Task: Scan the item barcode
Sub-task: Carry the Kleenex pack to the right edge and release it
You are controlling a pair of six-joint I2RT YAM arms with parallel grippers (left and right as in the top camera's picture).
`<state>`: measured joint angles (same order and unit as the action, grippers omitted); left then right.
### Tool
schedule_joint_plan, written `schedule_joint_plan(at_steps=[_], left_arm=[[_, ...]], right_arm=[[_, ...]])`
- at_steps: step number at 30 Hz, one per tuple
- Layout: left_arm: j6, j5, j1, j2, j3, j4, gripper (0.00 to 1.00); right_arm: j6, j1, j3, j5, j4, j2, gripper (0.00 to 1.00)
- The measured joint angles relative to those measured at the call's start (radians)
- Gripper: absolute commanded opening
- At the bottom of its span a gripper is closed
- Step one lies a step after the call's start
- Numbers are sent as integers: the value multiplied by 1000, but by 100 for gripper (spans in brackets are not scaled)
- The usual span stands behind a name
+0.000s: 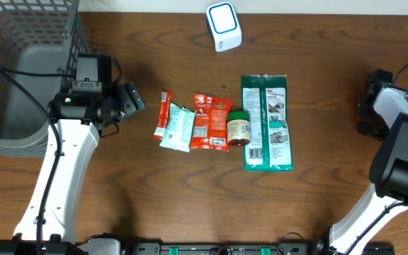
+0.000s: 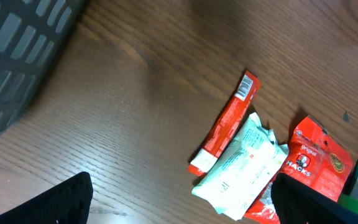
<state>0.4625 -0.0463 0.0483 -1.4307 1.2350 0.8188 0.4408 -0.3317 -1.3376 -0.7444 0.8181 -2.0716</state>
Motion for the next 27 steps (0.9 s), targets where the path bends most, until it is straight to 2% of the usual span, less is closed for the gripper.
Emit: schedule_joint_plan(at_steps=[3, 6, 9, 12, 13, 15, 27], left_arm=[[0, 0, 0, 0, 0, 0, 92], [0, 0, 0, 0, 0, 0, 92], [0, 0, 0, 0, 0, 0, 92], [0, 0, 0, 0, 0, 0, 92], [0, 0, 0, 0, 0, 0, 92], [0, 0, 0, 0, 0, 0, 92], [0, 0, 0, 0, 0, 0, 92]], right_arm=[[-18, 21, -61, 25, 89, 0, 86], [-28, 39, -152, 84, 174, 0, 81], [-22, 38, -224, 137, 266, 0, 70], [-2, 20, -266, 167, 335, 0, 23], [1, 9, -271, 174, 348, 1, 11], [7, -26, -273, 190, 365, 2, 1], [104, -331, -273, 336, 414, 2, 1]])
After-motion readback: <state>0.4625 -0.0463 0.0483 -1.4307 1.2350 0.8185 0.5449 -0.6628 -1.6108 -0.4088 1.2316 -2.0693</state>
